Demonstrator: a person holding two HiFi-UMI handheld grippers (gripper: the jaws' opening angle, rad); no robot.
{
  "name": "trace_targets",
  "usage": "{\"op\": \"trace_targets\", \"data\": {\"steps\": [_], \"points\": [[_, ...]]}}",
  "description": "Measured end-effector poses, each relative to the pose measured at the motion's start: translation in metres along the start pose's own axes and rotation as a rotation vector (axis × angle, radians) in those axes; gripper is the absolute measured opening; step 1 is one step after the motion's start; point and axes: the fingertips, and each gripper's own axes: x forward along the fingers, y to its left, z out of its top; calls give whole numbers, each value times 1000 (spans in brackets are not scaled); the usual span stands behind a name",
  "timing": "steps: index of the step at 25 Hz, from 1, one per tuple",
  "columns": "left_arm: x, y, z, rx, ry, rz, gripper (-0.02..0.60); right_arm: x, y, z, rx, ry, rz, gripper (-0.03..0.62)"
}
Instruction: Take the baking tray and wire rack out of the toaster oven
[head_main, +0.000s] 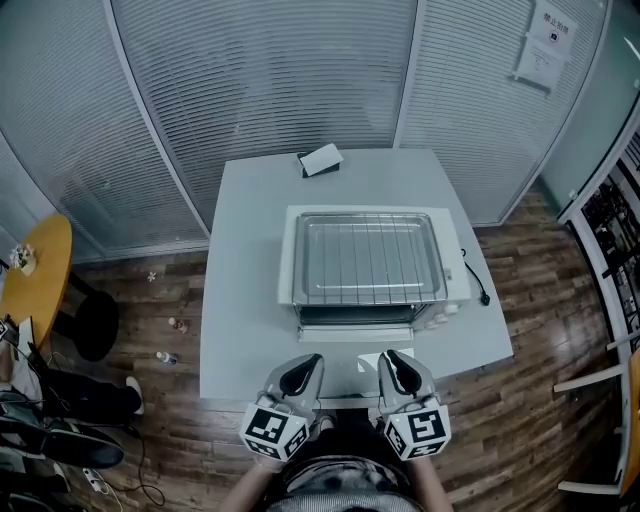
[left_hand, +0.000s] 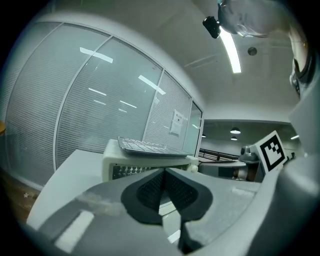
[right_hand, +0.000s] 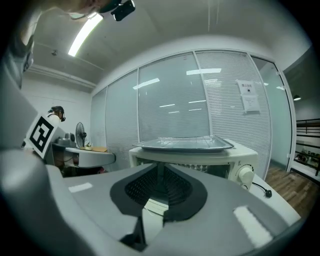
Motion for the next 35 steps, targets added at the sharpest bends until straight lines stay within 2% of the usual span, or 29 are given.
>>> {"op": "trace_targets", "data": {"steps": [3,8,12,17,24,29,35], "points": [[-8,-14,-6,1,8,-24,4,-7,23,-3,15,-13,52,2],[-18,-38,2,29,-7,-58,4,-17,51,15,-1,-86,97,2],[-21,-52,22,47,-44,-57,4,-25,60,39,-32,-153,127,2],[-14,-62,53,68,-103,-19,3,-29,52,69,-40,-216,169,2],[6,-83,86,98,-164,30,3,-34,30,92,-72,-216,225,0],[20,-90,89,120,-153,62,3,-33,18,95,-72,-196,263,0],[32,-95,81,109,-124,73,4,-30,10,88,-61,-168,288,-2]]}}
